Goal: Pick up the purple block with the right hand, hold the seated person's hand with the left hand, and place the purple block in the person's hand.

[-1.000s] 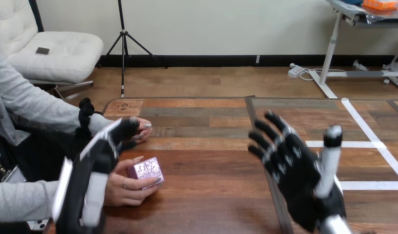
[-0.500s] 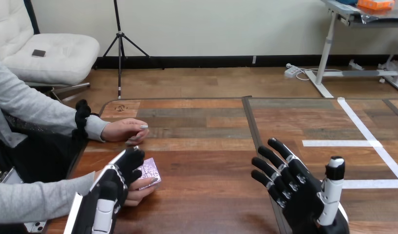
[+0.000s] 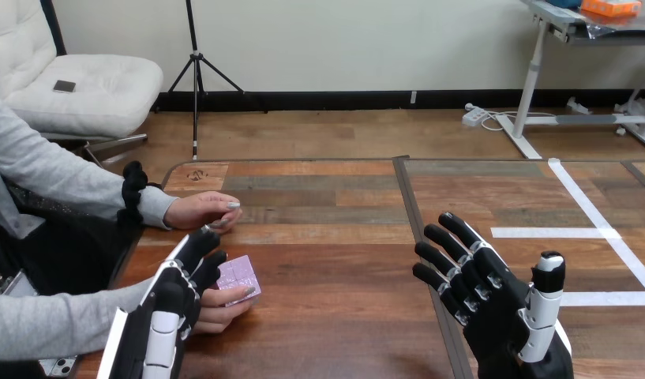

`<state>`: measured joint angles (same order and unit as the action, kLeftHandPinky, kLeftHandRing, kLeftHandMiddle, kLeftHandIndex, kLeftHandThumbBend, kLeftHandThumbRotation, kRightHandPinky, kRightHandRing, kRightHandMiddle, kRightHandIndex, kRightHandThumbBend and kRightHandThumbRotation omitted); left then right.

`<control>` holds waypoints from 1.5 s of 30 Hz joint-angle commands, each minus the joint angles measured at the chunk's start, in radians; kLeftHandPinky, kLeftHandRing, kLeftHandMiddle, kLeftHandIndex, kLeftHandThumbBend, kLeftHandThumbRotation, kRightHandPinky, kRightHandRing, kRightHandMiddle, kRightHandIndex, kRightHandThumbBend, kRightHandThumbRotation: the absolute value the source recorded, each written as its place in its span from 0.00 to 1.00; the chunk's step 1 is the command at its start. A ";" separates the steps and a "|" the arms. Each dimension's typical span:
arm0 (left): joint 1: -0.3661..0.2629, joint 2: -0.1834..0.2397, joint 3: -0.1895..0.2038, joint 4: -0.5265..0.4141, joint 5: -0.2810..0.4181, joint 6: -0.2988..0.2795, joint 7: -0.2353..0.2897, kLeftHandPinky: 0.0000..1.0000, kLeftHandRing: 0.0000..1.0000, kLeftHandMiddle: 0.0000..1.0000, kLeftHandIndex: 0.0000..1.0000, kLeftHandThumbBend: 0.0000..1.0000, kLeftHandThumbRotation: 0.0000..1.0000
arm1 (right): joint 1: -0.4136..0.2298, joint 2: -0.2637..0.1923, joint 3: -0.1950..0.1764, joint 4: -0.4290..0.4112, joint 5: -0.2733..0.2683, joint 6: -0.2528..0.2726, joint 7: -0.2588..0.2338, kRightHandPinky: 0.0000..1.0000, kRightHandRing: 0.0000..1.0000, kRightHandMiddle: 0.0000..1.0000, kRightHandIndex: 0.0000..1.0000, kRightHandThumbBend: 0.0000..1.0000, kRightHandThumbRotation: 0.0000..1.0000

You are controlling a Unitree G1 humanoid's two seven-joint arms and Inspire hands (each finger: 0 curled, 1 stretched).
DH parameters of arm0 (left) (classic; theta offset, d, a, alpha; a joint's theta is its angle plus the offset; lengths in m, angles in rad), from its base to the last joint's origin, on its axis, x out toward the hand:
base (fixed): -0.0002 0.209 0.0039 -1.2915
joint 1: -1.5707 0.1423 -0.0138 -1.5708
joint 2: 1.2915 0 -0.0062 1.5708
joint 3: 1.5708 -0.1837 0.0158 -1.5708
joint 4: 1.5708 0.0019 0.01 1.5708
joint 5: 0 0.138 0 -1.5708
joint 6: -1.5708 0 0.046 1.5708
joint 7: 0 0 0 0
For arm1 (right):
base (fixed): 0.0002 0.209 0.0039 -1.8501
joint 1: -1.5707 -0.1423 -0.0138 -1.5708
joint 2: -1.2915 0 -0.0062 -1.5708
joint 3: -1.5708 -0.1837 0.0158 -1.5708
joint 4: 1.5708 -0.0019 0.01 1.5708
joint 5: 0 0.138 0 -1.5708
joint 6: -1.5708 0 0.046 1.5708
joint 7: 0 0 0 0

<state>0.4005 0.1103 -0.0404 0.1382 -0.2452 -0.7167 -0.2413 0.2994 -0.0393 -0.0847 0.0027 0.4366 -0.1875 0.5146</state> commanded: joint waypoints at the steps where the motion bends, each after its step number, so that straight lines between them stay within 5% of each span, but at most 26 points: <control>1: -0.035 -0.050 -0.008 -0.062 -0.002 0.006 0.010 0.91 0.88 0.89 0.89 0.64 1.00 | -0.016 0.030 0.008 -0.035 0.013 -0.038 0.004 0.86 0.90 0.90 0.90 0.99 1.00; 45: -0.040 -0.040 -0.017 -0.095 0.020 0.057 0.039 0.94 0.87 0.88 0.87 0.60 1.00 | -0.052 0.030 0.014 -0.012 0.006 -0.047 -0.029 0.83 0.88 0.88 0.87 0.91 1.00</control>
<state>0.3942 0.1083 -0.0614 0.0832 -0.2266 -0.6530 -0.2052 0.2984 -0.0406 -0.0767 0.0030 0.4368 -0.2024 0.4872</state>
